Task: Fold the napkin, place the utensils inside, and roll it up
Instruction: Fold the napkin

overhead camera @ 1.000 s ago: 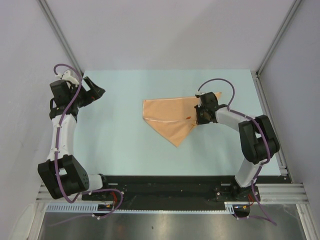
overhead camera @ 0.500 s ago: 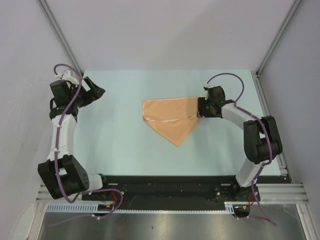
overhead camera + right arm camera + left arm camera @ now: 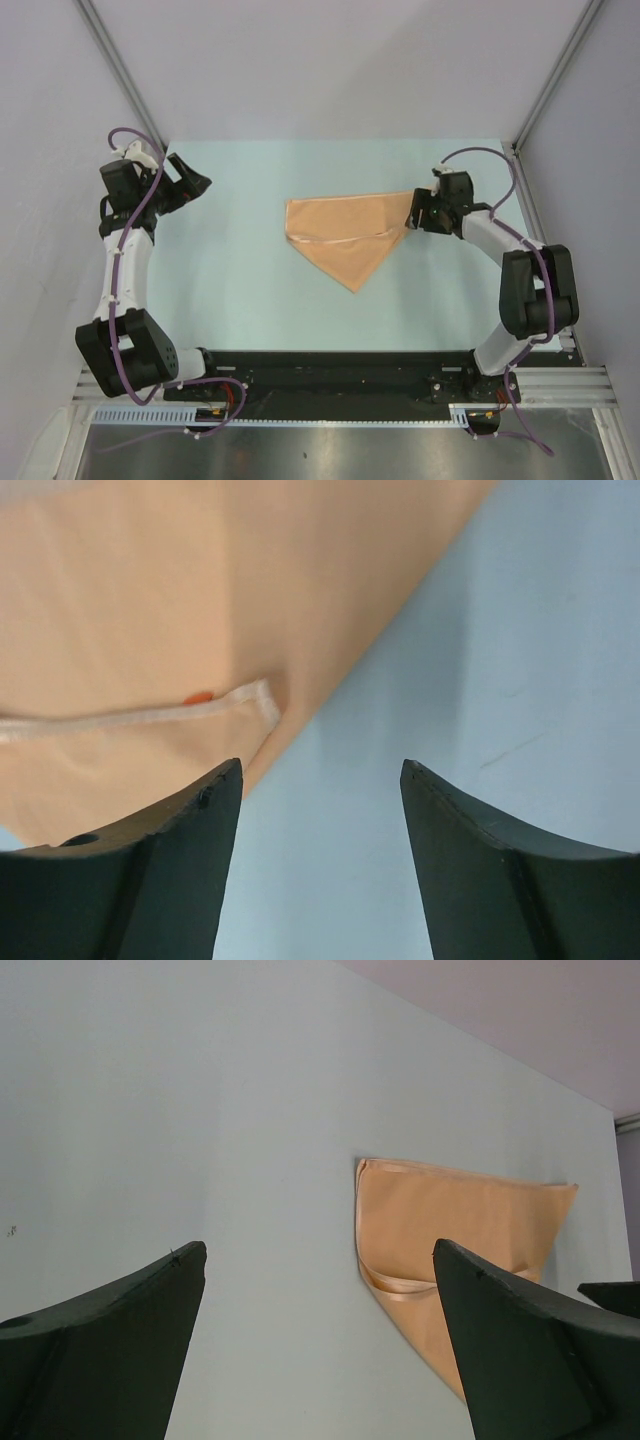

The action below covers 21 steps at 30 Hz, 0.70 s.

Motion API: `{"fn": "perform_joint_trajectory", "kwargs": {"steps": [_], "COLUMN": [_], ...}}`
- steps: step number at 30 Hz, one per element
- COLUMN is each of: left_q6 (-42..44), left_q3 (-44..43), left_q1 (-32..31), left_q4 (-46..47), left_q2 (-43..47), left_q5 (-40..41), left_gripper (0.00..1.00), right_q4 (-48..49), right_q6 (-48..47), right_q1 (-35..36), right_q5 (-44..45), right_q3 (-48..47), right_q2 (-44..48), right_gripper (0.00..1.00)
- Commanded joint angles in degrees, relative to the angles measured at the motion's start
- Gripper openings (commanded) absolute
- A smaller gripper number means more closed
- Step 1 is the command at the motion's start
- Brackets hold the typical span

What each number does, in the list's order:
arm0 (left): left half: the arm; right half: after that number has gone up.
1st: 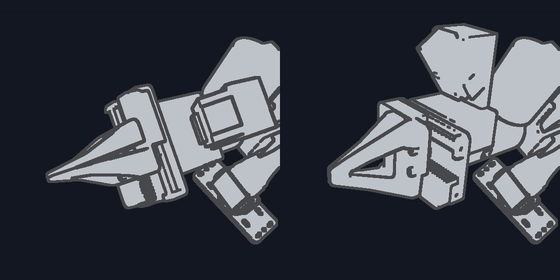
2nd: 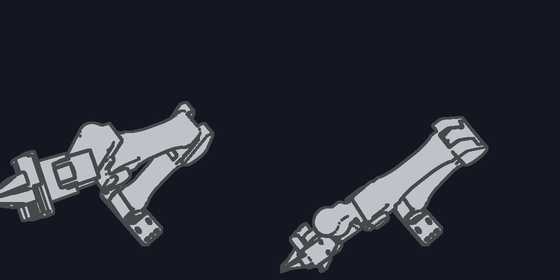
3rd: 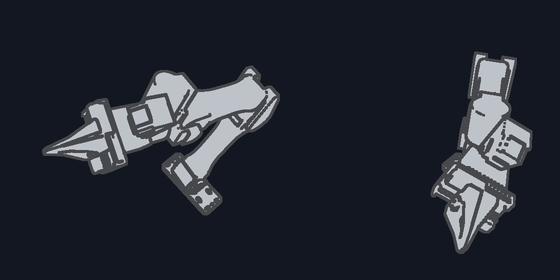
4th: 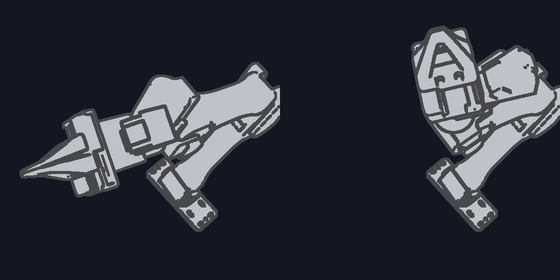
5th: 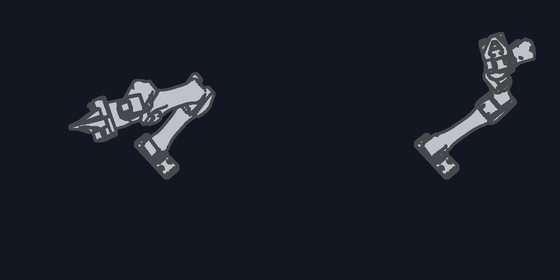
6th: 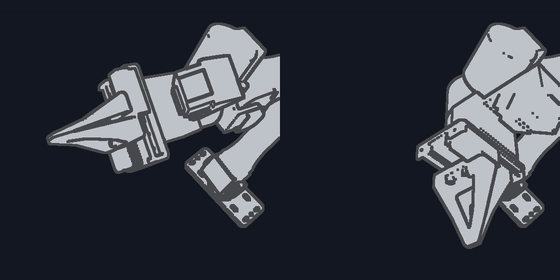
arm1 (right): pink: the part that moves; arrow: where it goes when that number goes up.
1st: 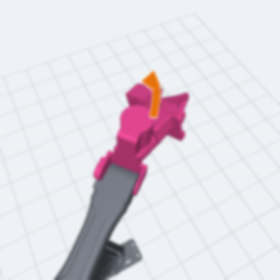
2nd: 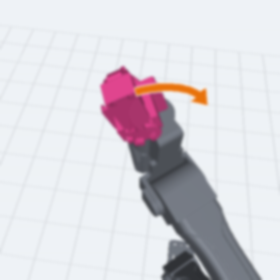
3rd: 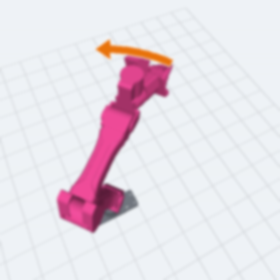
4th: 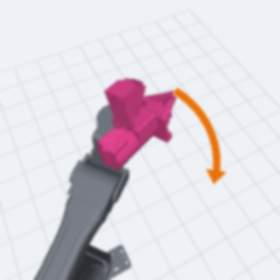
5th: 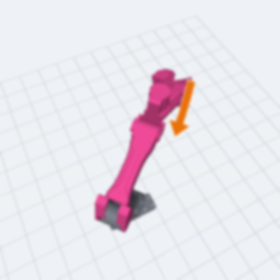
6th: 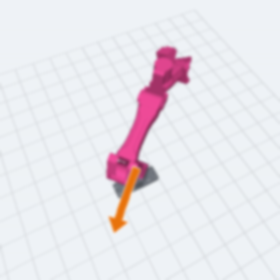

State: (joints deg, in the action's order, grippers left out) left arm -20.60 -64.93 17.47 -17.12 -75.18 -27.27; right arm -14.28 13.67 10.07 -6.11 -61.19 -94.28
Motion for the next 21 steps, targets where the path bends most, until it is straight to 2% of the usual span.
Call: {"fn": "perform_joint_trajectory", "kwargs": {"steps": [1, 6, 10, 12, 18, 21], "left_q6": [-0.8, -1.2, -1.1, -1.1, -0.9, -0.8], "left_q3": [0.2, 0.4, 0.2, 0.2, 0.1, 0.0], "left_q1": [0.7, 0.7, 0.7, 0.7, 0.7, 0.6], "left_q4": [2.1, 2.3, 2.1, 2.1, 1.7, 1.5], "left_q2": [-0.4, -0.9, -1.5, -1.6, -2.5, -2.9], "left_q5": [-1.2, -1.8, -2.0, -2.0, -1.7, -1.4], "left_gripper": [1.0, 1.0, 1.0, 1.0, 1.0, 1.0], "right_q4": [6.0, 13.7, 20.3, 22.2, 26.9, 27.1], "right_q6": [4.7, 8.7, 11.1, 12.6, 17.4, 18.9], "right_q1": [-6.7, -14.6, -18.0, -18.8, -21.0, -21.0], "right_q5": [-3.7, -11.5, -15.9, -17.4, -21.6, -21.9], "right_q3": [-3.2, -5.8, -10.0, -12.3, -19.6, -22.7], "right_q2": [-2.2, -9.9, -16.6, -20.8, -30.9, -34.5], "right_gripper": [0.7, 0.69, 0.66, 0.65, 0.53, 0.52]}}
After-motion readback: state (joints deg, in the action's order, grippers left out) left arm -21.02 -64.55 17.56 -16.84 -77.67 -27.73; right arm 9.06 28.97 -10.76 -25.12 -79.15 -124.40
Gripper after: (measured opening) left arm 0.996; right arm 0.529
